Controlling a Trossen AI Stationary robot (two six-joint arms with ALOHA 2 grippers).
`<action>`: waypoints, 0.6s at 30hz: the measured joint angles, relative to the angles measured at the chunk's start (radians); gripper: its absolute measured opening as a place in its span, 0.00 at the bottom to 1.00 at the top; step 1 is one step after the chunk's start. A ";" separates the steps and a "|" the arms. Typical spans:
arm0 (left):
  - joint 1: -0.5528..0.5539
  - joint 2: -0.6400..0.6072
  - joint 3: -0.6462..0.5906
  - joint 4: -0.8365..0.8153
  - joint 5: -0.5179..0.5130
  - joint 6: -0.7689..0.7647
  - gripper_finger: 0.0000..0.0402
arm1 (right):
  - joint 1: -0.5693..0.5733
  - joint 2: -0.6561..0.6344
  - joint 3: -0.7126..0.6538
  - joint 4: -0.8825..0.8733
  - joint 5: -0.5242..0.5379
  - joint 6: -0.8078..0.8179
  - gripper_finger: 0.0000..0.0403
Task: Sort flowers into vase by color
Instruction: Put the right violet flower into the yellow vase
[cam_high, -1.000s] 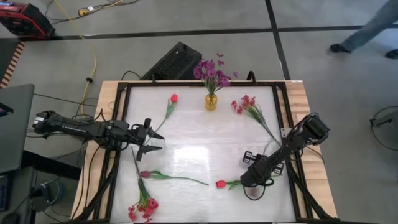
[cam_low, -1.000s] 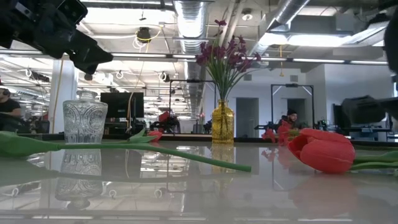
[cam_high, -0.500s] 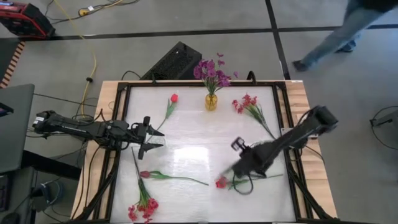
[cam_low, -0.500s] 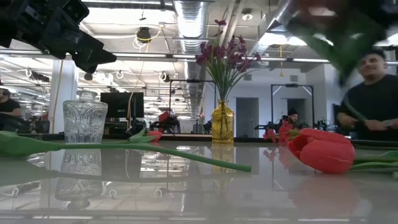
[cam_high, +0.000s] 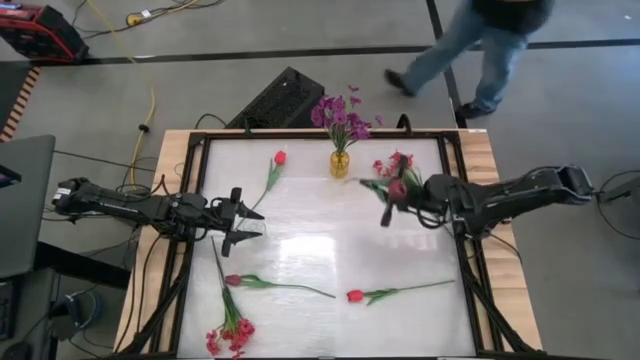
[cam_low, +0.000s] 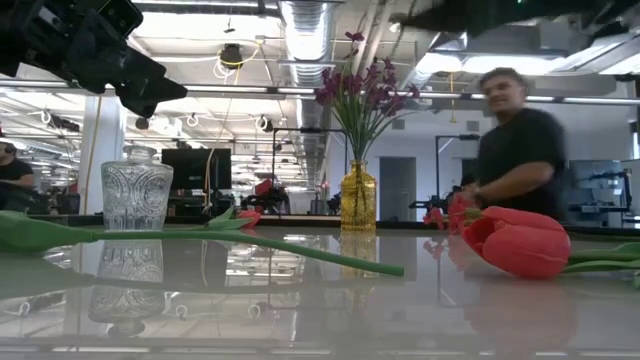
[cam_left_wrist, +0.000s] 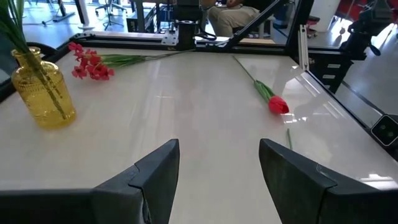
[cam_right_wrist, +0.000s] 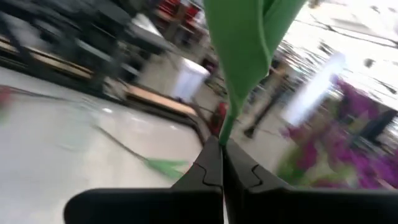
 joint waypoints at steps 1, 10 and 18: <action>0.000 0.000 0.000 -0.001 0.000 0.000 0.52 | -0.025 0.004 -0.018 0.024 0.010 0.000 0.04; 0.000 0.000 0.000 -0.001 -0.008 0.001 0.52 | -0.180 0.088 -0.032 0.199 -0.022 0.001 0.04; 0.000 0.000 0.000 -0.002 -0.013 0.002 0.52 | -0.233 0.180 -0.030 0.264 -0.023 0.008 0.04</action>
